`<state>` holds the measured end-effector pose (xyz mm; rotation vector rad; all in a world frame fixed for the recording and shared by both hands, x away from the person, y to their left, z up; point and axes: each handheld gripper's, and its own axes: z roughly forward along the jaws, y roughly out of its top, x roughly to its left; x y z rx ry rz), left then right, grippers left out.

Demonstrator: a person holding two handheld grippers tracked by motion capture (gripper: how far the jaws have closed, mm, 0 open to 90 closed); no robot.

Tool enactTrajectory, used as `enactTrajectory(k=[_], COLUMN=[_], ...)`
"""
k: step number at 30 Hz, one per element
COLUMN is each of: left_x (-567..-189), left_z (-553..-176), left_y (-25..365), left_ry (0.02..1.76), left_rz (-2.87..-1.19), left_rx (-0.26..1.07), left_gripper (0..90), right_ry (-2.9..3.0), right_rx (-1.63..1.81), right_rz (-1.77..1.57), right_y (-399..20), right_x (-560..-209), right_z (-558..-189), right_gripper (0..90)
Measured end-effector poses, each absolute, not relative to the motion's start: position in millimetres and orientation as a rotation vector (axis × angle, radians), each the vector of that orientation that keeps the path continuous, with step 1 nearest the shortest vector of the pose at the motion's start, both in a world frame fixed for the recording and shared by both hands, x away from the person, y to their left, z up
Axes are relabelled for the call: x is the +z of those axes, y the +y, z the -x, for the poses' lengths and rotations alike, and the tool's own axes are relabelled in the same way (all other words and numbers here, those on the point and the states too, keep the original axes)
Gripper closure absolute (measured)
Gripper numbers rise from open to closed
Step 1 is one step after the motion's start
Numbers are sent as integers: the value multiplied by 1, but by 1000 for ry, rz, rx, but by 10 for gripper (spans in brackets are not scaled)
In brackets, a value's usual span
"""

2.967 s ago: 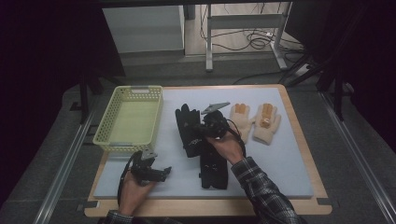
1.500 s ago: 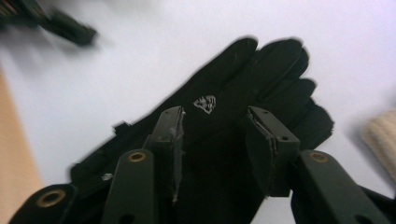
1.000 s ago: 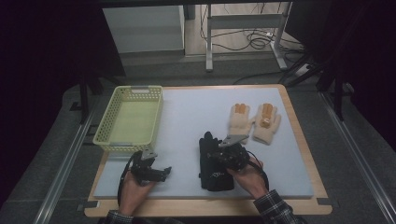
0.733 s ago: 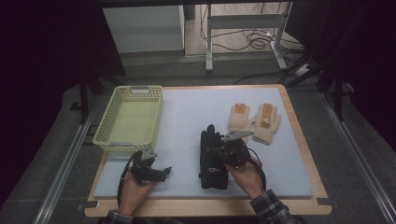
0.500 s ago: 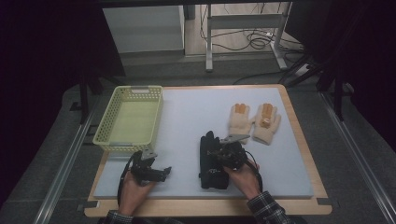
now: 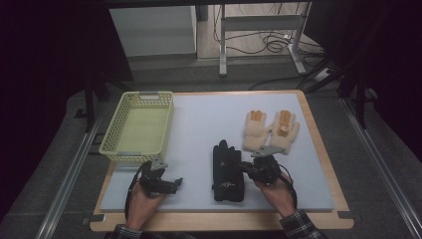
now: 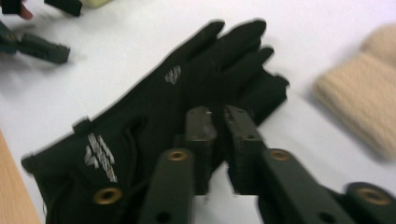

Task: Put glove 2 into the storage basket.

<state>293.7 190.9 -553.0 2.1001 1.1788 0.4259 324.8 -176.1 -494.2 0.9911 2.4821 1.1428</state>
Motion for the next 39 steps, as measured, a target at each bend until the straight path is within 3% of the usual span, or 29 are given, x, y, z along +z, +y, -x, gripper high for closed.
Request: enactTrajectory(k=[17,39], left_x=[-553,-553], left_z=[-295,-294], left_y=[192,192], left_ry=[1165,1160], left_rz=[-2102,-2101], left_rx=[413,425], left_gripper=[41,44], right_ry=[2575,2613], right_rx=[1130,1168], right_rz=[-910,-816], right_y=[-190,-142], right_x=[-527,-535], right_z=[-294,-296], right_gripper=[877,877])
